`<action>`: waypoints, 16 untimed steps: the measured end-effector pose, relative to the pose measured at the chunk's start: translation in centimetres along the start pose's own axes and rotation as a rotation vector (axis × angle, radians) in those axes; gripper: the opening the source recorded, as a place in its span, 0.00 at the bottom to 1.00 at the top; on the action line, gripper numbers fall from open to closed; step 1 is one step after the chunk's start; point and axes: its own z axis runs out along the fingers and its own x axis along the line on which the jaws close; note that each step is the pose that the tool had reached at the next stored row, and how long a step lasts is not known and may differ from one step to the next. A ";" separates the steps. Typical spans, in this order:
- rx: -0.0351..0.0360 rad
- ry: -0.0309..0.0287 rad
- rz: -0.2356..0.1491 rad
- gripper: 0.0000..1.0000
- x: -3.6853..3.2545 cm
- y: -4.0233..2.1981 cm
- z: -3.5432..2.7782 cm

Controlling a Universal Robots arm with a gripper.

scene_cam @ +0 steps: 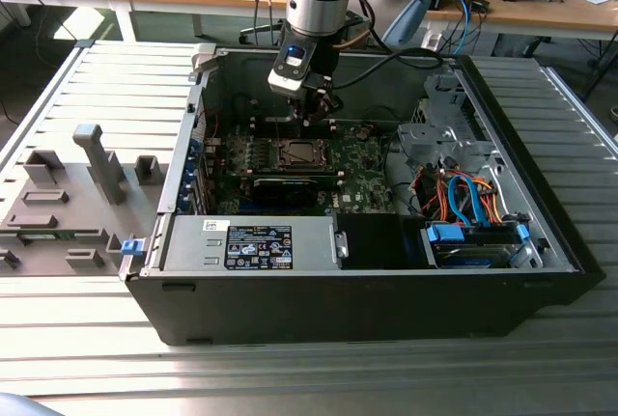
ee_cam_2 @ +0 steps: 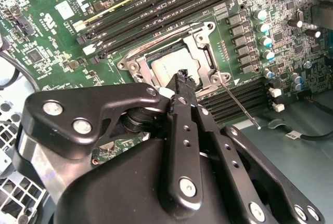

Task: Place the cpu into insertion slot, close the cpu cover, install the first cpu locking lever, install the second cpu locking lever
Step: 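Install the first cpu locking lever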

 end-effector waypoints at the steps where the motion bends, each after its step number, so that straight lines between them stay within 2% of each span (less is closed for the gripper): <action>1: -0.0001 0.0000 -0.001 0.11 0.00 0.00 0.00; 16: -0.0003 -0.0008 -0.022 0.11 0.00 0.00 0.00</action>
